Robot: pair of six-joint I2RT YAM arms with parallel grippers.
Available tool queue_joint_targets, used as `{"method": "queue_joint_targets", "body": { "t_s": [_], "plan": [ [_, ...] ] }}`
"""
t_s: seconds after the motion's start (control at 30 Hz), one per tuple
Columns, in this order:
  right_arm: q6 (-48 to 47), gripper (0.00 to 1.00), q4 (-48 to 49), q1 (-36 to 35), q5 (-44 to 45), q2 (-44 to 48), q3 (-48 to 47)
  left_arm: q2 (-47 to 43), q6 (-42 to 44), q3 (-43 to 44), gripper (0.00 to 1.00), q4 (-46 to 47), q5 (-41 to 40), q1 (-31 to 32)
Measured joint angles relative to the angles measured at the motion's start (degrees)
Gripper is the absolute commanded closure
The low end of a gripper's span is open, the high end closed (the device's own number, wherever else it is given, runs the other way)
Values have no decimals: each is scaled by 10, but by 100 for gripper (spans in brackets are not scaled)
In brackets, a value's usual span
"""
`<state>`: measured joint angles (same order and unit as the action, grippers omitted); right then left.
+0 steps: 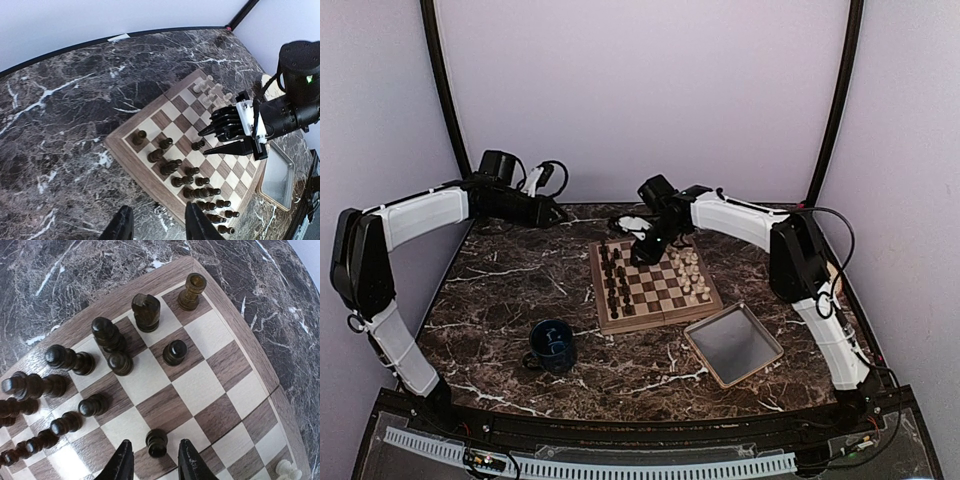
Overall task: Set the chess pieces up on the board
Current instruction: Place the pawn on the chessboard, then pick up the pawn from the chessboard.
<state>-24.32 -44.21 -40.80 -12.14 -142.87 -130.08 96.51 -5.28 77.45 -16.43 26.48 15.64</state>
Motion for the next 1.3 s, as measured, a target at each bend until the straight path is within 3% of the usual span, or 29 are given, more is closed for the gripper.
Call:
{"method": "queue_joint_targets", "body": {
  "t_s": [0.17, 0.43, 0.83, 1.17, 1.3],
  "plan": [
    [-4, 66, 5, 16, -18, 114, 114, 41, 45, 37, 61, -30, -15, 66],
    [-18, 65, 53, 76, -40, 425, 388, 133, 99, 141, 59, -78, -45, 141],
    [-15, 57, 140, 138, -91, 643, 749, 314, 166, 332, 61, -136, -119, 195],
    [-13, 57, 200, 176, -124, 651, 783, 376, 198, 391, 64, -168, -154, 212],
    [-14, 58, 207, 177, -127, 651, 783, 381, 203, 398, 70, -182, -164, 216]
  ]
}}
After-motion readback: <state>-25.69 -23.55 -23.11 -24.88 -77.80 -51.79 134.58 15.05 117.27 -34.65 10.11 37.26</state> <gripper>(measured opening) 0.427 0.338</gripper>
